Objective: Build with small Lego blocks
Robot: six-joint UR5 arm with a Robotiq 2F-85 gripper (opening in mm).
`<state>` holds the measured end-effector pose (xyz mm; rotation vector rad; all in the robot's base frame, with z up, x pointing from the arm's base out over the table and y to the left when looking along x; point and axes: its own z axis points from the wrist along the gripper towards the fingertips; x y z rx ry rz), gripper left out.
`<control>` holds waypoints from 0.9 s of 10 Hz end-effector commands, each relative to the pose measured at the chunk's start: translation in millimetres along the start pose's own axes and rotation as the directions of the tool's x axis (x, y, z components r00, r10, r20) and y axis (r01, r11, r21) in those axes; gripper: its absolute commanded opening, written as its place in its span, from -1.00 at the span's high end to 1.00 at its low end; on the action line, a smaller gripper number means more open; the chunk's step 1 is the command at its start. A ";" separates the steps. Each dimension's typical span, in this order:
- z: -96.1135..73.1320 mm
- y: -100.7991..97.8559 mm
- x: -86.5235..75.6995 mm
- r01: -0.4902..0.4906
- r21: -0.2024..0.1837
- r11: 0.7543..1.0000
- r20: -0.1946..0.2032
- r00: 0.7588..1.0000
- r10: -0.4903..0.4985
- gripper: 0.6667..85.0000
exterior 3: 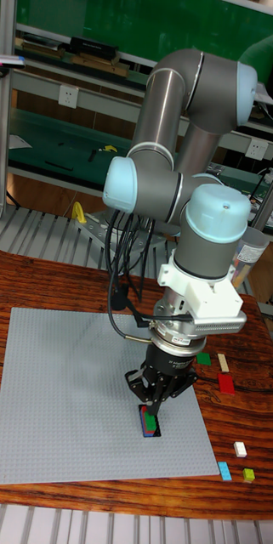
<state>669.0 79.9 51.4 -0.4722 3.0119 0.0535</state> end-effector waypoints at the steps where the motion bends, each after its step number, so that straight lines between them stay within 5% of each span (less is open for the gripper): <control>1: 1.9 2.9 0.3 -0.013 -0.008 1.000 0.006 1.000 0.013 0.98; 9: 18.4 5.3 -0.4 -0.005 0.002 1.000 0.017 1.000 0.005 0.98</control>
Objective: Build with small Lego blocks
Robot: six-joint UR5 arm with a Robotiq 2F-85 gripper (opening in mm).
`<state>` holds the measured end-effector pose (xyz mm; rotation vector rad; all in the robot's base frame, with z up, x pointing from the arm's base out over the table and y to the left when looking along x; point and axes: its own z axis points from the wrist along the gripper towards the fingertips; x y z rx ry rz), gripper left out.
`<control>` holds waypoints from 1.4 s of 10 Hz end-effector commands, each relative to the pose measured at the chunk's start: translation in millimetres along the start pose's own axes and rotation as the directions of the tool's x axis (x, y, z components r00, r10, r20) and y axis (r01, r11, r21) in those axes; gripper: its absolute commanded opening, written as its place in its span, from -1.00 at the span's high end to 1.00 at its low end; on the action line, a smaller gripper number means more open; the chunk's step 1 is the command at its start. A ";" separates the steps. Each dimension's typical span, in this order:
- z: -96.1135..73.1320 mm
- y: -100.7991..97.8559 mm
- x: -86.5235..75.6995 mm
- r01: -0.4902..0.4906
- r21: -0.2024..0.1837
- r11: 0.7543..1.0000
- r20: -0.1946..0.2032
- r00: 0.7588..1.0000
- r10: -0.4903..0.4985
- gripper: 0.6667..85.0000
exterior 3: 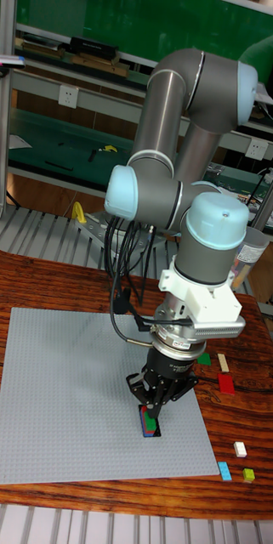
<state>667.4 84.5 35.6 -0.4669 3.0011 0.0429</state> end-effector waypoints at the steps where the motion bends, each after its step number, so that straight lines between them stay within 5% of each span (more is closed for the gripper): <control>1: 1.5 1.3 -2.1 0.000 -0.008 1.000 0.009 1.000 0.000 0.98; 8: -21.4 -2.8 -3.7 -0.002 -0.025 1.000 -0.004 1.000 0.002 0.98; 14: -4.7 -7.0 -21.2 0.007 -0.014 1.000 0.006 1.000 -0.007 0.98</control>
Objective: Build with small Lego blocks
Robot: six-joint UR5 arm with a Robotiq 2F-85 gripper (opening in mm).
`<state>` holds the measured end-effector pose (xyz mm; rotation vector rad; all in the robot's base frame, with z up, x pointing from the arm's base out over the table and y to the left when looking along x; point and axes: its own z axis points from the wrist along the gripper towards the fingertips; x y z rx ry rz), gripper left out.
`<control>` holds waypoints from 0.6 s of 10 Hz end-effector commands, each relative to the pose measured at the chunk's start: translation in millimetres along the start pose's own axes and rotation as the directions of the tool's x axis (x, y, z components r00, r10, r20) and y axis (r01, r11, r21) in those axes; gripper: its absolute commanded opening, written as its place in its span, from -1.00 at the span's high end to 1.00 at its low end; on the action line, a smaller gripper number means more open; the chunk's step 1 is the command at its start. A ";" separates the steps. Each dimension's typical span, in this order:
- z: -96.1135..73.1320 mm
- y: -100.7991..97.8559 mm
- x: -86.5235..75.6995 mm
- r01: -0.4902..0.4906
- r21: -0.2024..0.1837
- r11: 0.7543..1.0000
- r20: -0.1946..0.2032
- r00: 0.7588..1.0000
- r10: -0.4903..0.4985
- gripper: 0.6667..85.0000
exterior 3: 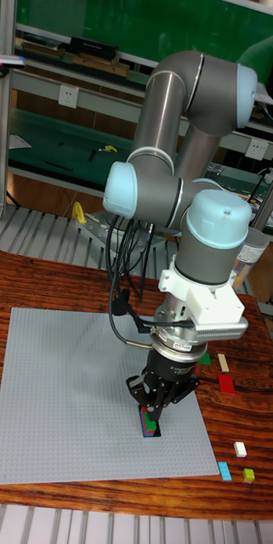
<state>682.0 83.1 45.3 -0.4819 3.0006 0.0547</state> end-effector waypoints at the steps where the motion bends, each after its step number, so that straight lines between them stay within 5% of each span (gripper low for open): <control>1: 6.3 -2.0 -7.9 -0.002 -0.005 1.000 0.007 1.000 0.002 0.98; 6: 16.3 0.6 -1.6 0.002 -0.005 1.000 0.018 1.000 -0.002 0.98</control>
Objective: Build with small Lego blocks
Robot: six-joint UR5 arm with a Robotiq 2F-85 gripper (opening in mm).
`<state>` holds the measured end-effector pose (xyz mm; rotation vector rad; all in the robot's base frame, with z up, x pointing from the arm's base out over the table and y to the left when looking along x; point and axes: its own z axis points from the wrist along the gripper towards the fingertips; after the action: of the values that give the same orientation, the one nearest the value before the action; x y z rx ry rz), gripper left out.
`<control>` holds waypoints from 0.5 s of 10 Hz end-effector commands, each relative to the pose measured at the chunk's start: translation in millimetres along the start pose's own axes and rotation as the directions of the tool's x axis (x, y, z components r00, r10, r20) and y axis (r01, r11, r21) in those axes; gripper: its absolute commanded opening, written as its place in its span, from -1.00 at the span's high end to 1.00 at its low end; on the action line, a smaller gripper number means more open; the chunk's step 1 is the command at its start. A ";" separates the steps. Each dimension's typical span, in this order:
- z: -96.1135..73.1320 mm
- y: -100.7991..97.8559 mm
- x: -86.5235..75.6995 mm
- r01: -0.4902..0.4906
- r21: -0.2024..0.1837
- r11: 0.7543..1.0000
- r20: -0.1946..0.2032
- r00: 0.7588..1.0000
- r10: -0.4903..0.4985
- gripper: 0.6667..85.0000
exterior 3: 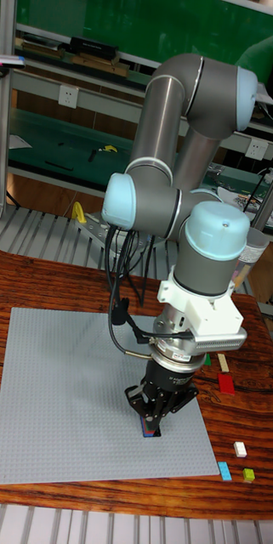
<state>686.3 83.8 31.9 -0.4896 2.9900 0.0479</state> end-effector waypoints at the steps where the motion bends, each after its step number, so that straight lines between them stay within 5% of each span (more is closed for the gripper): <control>1: -1.9 0.9 3.1 -0.004 -0.008 1.000 0.005 1.000 0.004 0.98; 3: -25.7 1.2 11.1 -0.007 -0.013 1.000 -0.025 1.000 0.007 0.98; 5: -31.9 6.2 10.5 -0.017 -0.017 1.000 -0.029 0.999 0.016 0.98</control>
<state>675.7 81.6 49.8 -0.4903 3.0121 0.0515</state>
